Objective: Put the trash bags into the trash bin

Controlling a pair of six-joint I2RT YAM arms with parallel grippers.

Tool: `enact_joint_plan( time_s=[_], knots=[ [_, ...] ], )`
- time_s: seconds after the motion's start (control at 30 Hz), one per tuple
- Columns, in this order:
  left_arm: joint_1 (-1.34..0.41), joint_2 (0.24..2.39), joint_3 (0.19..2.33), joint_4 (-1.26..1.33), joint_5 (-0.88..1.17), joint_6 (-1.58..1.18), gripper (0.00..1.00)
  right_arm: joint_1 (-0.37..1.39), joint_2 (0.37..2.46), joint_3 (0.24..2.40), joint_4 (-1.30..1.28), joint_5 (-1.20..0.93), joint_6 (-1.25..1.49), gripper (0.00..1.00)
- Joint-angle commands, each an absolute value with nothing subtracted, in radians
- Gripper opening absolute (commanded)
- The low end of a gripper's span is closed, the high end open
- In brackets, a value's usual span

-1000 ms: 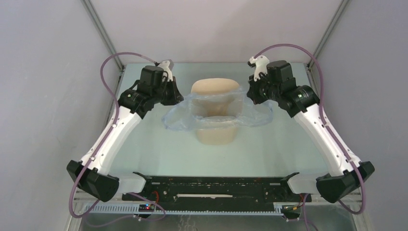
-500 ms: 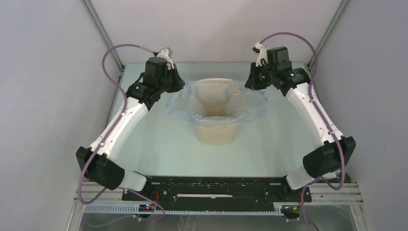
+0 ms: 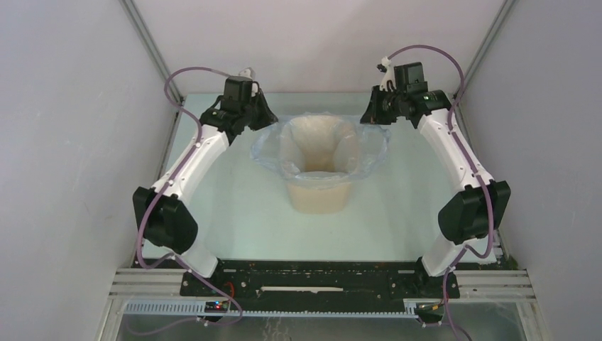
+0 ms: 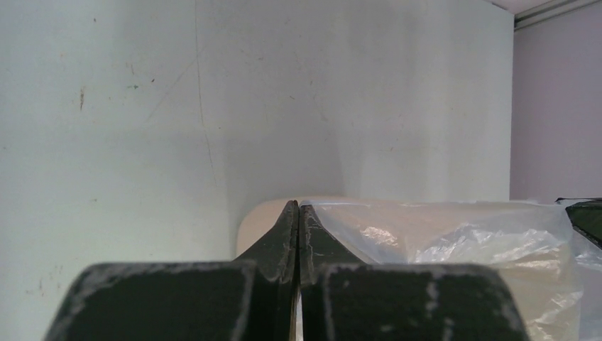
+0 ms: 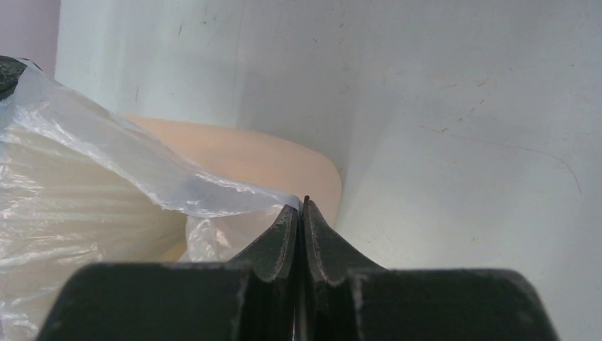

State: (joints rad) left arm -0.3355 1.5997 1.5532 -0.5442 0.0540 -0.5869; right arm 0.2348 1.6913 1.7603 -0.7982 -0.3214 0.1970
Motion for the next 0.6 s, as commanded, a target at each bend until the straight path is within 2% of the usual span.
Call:
enact_joint_plan(
  time_s=[0.0,0.2,0.37,0.47,0.57],
  knots=[
    [-0.306,1.641,1.604,-0.556,0.088,-0.627,0.00,0.223,1.728,1.801,-0.788,-0.352,0.233,0.13],
    [-0.299,1.682,1.589,-0.619,0.140,-0.623,0.00,0.218,1.780,1.808,-0.833,-0.389,0.240,0.26],
    [-0.289,1.643,1.570,-0.632,0.191,-0.606,0.01,0.218,1.780,1.853,-0.940,-0.384,0.221,0.45],
    [-0.284,1.604,1.596,-0.670,0.199,-0.588,0.10,0.219,1.769,1.933,-1.063,-0.341,0.189,0.48],
    [-0.282,1.566,1.624,-0.730,0.194,-0.570,0.27,0.219,1.718,1.925,-1.124,-0.301,0.174,0.52]
  ],
)
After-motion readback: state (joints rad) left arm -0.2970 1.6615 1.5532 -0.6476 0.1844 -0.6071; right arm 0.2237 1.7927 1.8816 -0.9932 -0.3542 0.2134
